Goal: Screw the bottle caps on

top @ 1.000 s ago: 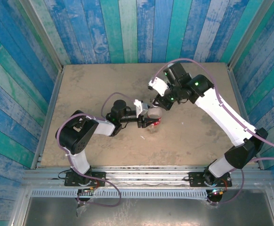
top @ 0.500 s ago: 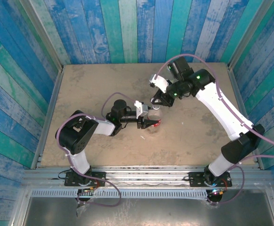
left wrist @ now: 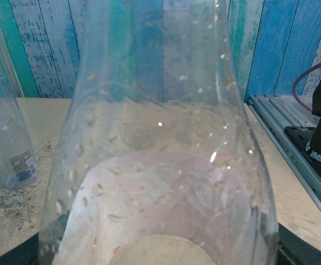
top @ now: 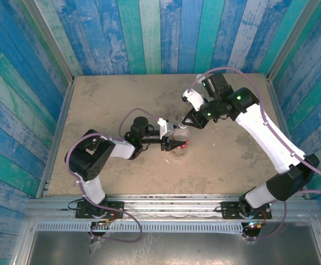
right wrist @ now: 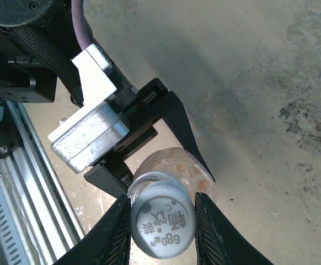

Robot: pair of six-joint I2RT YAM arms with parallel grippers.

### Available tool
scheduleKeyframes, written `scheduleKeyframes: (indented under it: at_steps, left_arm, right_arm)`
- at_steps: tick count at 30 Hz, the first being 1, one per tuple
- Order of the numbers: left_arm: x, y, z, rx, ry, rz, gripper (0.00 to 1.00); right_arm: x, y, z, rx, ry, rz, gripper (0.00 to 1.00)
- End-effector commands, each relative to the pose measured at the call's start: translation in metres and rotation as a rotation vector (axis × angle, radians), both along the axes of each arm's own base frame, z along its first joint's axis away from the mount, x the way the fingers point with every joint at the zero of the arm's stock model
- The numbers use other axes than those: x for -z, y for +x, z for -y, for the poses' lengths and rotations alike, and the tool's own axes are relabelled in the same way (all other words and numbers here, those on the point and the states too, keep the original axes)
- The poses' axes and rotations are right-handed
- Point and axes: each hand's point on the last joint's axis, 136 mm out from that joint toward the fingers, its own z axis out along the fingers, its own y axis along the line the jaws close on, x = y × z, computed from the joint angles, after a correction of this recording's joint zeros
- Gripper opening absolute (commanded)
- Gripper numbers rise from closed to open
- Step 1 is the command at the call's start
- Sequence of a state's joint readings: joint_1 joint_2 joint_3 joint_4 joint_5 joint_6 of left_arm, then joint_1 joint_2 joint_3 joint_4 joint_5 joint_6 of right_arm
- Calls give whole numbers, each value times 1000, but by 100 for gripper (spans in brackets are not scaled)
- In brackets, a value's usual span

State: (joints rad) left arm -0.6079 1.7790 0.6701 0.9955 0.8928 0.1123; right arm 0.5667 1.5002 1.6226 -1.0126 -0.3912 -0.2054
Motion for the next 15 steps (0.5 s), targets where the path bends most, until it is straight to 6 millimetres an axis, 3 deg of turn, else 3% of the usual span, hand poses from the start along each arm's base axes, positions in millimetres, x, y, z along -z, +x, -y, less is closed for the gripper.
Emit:
scheduleKeyframes:
  at_steps: [1, 8, 10, 15]
  left_arm:
    - [60, -15, -7, 1, 154, -221, 63]
    - [60, -14, -6, 4, 152, -224, 63]
    - [59, -14, -6, 4, 151, -222, 63]
    - [59, -14, -6, 4, 150, -222, 63]
  right_arm:
    - [1, -3, 0, 25, 2, 0, 26]
    - [7, 2, -4, 31, -17, 1, 27]
    - [9, -5, -14, 0, -25, -1, 27]
    - [9, -10, -14, -4, -28, 3, 28]
